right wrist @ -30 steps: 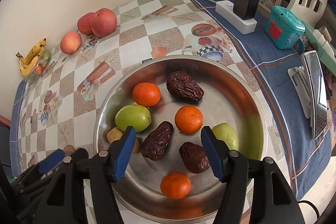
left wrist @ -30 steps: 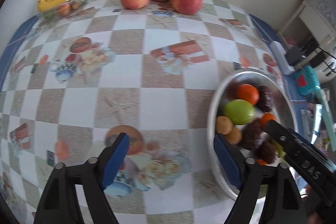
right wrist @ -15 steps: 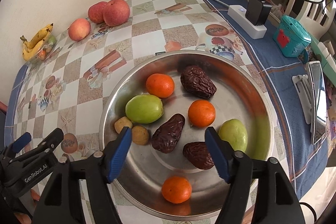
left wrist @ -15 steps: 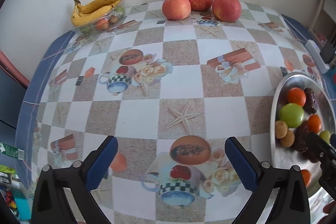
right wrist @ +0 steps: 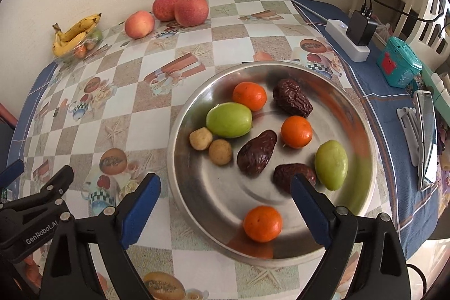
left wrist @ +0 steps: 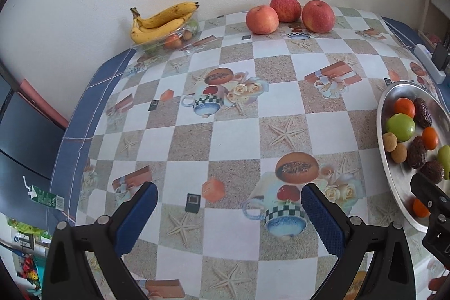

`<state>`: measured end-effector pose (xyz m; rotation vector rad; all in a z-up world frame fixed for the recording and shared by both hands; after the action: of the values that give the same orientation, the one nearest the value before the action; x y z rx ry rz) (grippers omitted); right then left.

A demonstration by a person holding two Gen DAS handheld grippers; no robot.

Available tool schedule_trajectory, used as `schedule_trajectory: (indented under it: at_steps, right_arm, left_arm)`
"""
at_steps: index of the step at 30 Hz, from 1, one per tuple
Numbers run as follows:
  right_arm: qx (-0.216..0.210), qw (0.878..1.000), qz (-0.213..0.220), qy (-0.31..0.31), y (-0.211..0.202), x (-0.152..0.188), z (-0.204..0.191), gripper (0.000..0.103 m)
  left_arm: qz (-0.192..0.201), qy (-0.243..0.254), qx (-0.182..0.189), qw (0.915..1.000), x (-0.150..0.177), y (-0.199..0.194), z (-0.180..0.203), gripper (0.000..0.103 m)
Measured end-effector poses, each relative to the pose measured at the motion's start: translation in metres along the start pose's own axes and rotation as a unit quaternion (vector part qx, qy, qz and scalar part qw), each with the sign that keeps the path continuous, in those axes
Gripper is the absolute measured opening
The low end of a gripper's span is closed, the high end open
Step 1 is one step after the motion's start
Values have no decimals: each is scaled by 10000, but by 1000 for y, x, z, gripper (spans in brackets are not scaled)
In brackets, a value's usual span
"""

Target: Organize fruits

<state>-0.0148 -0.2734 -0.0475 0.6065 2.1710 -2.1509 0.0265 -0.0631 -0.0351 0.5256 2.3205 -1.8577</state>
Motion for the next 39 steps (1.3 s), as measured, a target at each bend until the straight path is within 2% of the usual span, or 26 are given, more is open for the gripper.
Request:
schedule_trajectory:
  at_steps: [15, 39]
  right_arm:
    - [-42, 9998, 164, -45, -12, 10, -6, 94]
    - [-5, 9998, 134, -114, -11, 10, -6, 94]
  left_arm:
    - [-164, -188, 191, 9995, 10, 2, -13, 103]
    - [-222, -183, 175, 9994, 10, 5, -12, 103]
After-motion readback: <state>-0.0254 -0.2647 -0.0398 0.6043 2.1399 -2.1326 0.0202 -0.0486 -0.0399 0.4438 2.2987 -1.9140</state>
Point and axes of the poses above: each gripper's, at about its wrist camera, not at the fingertips, and y roughly the way its jaws point, z to its right, x to its underside, the point moved 6 cm from there along y, roughly the way its jaws point, and after that the axes turned 10 degrees about -z, right-handed, at the moved point
